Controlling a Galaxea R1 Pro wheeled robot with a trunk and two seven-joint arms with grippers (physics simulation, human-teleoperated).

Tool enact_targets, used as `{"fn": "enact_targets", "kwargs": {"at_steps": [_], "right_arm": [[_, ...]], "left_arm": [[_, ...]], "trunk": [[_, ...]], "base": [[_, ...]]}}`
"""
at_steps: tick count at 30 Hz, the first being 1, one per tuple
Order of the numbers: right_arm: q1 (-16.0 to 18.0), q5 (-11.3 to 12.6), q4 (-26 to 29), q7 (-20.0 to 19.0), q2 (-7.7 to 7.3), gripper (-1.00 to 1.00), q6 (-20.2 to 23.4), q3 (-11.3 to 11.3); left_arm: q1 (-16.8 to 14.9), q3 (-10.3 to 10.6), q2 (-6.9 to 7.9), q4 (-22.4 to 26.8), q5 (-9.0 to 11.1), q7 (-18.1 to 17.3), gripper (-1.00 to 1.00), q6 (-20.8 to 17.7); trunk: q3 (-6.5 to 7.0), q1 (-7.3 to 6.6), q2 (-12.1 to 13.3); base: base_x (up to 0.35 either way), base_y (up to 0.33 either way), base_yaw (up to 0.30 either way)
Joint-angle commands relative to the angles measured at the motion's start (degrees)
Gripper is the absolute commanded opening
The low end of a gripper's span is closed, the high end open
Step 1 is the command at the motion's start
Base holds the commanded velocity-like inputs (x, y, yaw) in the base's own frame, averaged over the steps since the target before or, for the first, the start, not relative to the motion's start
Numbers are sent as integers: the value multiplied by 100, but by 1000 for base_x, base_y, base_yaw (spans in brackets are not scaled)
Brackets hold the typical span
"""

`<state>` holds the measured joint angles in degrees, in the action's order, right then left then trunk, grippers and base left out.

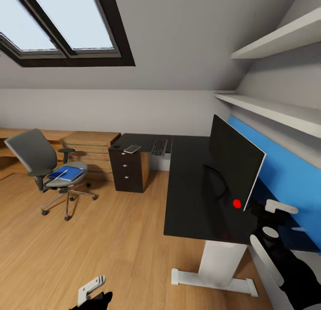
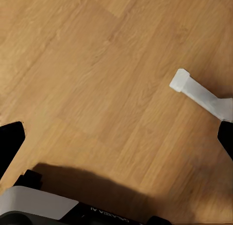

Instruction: In the bedroom, organize the workspace by keeping the computer under the desk, ensuring the monitor is on the desk, placing the keyboard on the desk next to the monitor, placing the mouse on the desk next to the keyboard, moving the folder from the swivel chair onto the desk next to the mouse, stacking the notebook on top of the folder with the pen on top of the notebook, and positioning the swivel chair next to the desk.

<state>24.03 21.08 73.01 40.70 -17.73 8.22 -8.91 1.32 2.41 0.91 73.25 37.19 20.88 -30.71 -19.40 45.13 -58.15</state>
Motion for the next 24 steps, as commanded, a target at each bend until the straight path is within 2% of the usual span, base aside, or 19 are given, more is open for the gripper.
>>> {"fn": "enact_targets", "kwargs": {"at_steps": [1,10,15,21,24], "right_arm": [[5,18,-3,44,-6,100,41,-18],[0,9,-54,25,-4,100,3,-32],[-45,6,163,-110,-8,100,-307,-57],[-165,11,395,-197,-7,100,-471,-291],[-280,32,583,-202,50,100,-472,-536]], "left_arm": [[0,14,5,12,60,57,100,-5],[0,14,5,13,62,57,100,-5],[0,14,5,10,60,57,100,-5],[0,14,5,7,55,57,100,10],[0,14,13,6,46,61,100,171]], "trunk": [[-6,-3,-5],[-6,-3,-5],[-6,-3,-5],[-6,-3,-5],[-6,-3,-5]], "base": [[-336,0,0],[-336,0,0],[-336,0,0],[-336,0,0],[-336,0,0]]}}
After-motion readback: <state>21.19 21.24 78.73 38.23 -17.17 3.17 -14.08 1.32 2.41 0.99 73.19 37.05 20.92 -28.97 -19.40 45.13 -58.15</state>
